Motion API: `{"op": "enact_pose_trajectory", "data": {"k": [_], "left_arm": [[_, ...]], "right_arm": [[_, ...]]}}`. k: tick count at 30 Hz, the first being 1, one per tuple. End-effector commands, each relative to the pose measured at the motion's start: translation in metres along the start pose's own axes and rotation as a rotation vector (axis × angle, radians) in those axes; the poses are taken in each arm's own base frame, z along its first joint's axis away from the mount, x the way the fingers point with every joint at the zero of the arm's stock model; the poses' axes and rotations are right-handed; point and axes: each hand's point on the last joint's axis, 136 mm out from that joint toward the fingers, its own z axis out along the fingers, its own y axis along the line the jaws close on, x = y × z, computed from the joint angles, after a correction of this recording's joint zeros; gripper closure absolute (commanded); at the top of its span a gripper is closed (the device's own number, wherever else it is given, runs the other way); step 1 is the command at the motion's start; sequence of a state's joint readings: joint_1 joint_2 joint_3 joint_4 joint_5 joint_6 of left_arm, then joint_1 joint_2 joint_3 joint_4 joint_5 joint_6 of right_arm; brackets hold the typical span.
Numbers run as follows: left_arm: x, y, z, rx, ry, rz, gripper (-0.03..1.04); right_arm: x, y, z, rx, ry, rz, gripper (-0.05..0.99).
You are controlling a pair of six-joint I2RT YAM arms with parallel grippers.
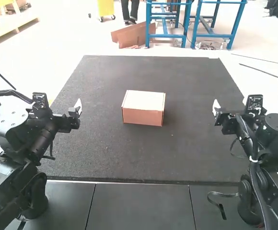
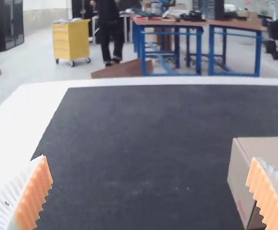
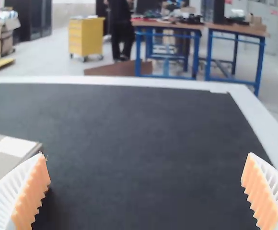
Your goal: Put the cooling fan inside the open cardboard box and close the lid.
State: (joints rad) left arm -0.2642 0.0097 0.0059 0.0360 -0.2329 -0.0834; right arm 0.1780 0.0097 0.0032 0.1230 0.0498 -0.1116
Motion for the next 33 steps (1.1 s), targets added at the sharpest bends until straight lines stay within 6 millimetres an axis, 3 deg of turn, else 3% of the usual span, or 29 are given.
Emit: {"op": "enact_pose_trajectory", "data": {"k": [1, 8, 14, 33], "left_arm": [[0.007, 0.014, 0.000, -0.053, 0.019, 0.009, 0.05], [0.013, 0.012, 0.001, -0.029, 0.042, 0.030, 0.05], [0.021, 0.012, 0.000, -0.030, 0.074, 0.051, 0.05], [0.014, 0.011, 0.001, -0.026, 0.048, 0.046, 0.05]], "right_arm": [[0.005, -0.005, -0.001, 0.024, 0.014, 0.052, 0.02], [0.028, -0.008, -0.002, 0.040, 0.105, 0.099, 0.02], [0.029, -0.015, -0.002, 0.069, 0.108, 0.099, 0.02], [0.026, -0.021, -0.002, 0.092, 0.098, 0.102, 0.02]]}}
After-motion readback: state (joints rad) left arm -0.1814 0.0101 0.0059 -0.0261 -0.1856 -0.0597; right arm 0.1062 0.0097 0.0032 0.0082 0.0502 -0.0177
